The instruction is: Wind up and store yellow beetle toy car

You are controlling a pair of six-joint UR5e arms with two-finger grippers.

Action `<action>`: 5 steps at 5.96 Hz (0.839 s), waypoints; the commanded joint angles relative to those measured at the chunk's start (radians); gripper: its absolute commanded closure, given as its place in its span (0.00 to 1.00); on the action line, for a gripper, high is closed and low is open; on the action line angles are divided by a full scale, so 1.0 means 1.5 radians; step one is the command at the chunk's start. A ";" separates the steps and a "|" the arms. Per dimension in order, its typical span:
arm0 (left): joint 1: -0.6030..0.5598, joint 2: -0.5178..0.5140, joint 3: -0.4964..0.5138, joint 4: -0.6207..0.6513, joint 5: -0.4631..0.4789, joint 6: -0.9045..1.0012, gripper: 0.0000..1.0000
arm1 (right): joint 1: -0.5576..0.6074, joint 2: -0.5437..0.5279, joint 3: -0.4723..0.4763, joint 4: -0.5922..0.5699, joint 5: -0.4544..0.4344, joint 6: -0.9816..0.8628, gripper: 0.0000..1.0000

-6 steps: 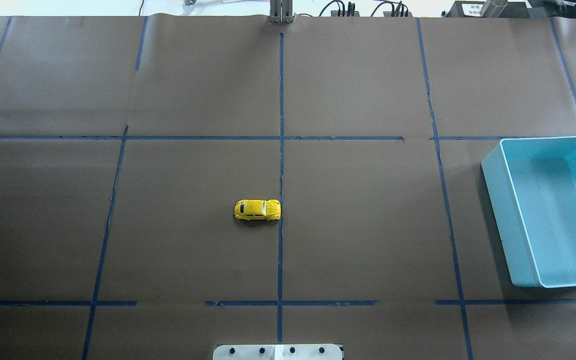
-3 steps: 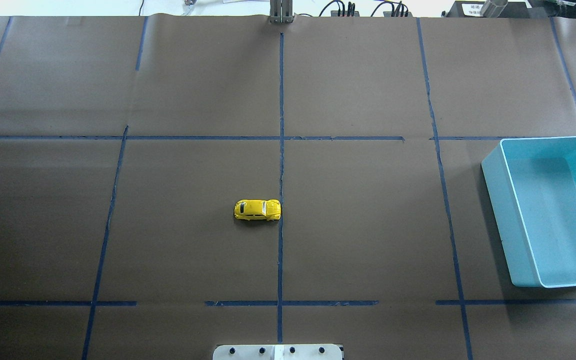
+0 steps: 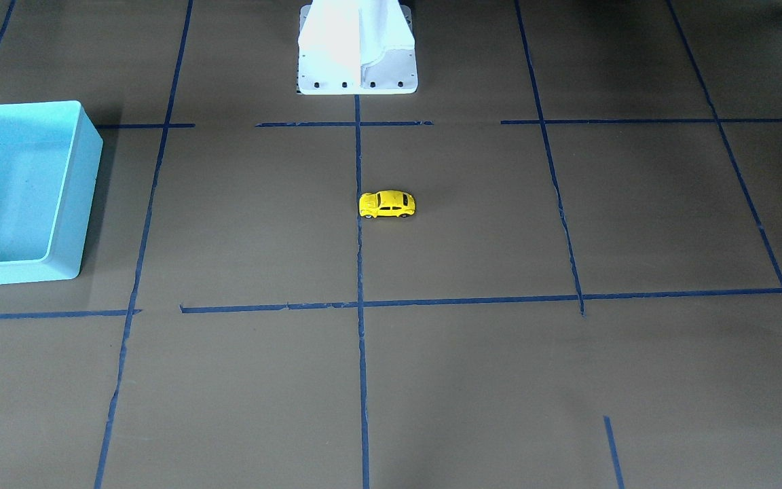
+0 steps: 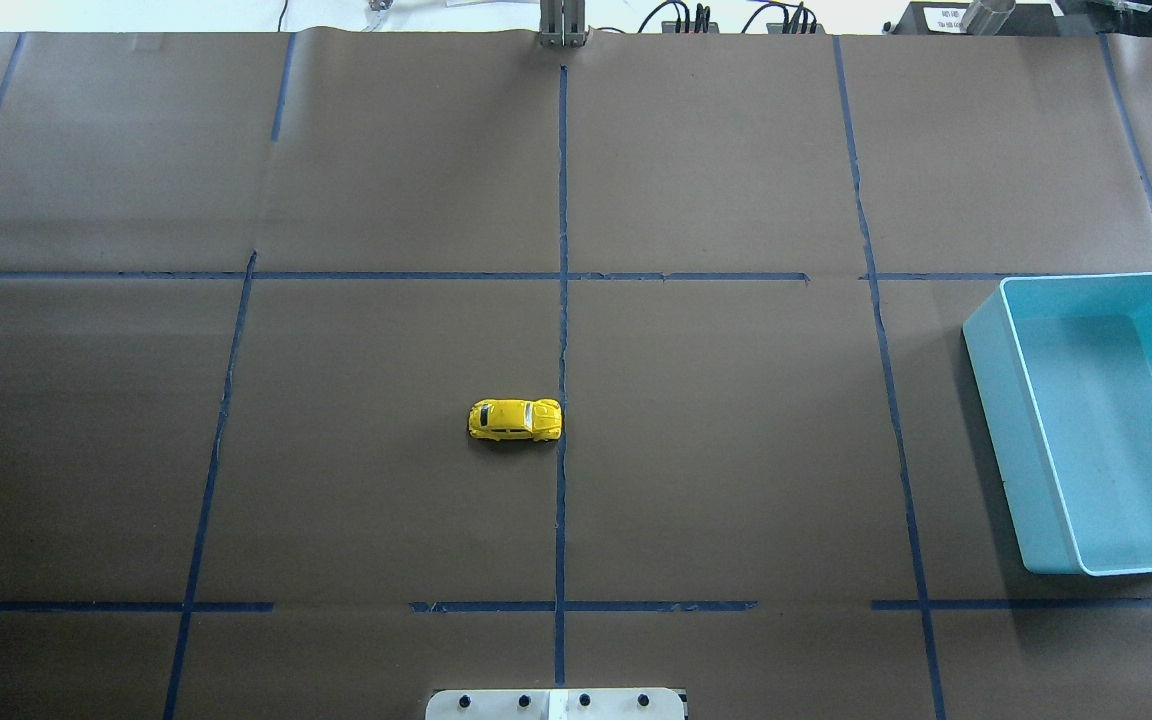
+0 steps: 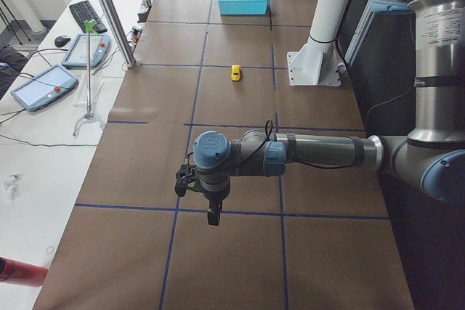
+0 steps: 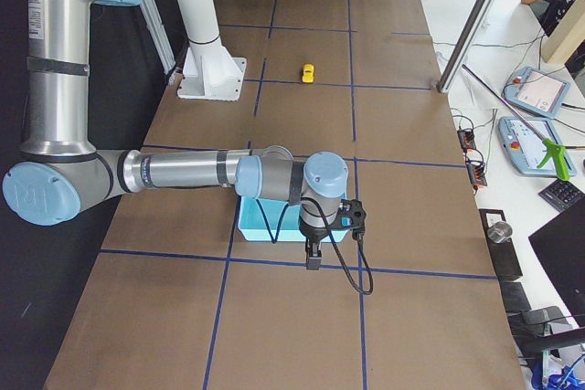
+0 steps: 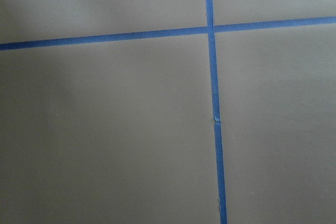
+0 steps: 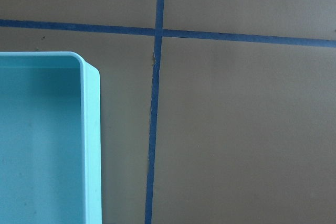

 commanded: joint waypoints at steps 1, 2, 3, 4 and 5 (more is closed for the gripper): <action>0.055 -0.006 -0.078 0.063 0.001 0.002 0.00 | 0.000 0.000 0.000 0.000 0.000 0.000 0.00; 0.086 -0.019 -0.147 0.151 0.011 0.002 0.00 | 0.000 0.000 0.000 0.000 0.000 0.001 0.00; 0.107 -0.046 -0.209 0.191 0.064 0.003 0.00 | 0.000 -0.004 0.000 0.000 0.003 -0.002 0.00; 0.154 -0.072 -0.273 0.262 0.083 0.003 0.00 | 0.000 -0.004 0.000 0.000 0.005 -0.002 0.00; 0.192 -0.127 -0.283 0.287 0.086 0.003 0.00 | 0.000 -0.003 0.001 0.001 0.003 -0.007 0.00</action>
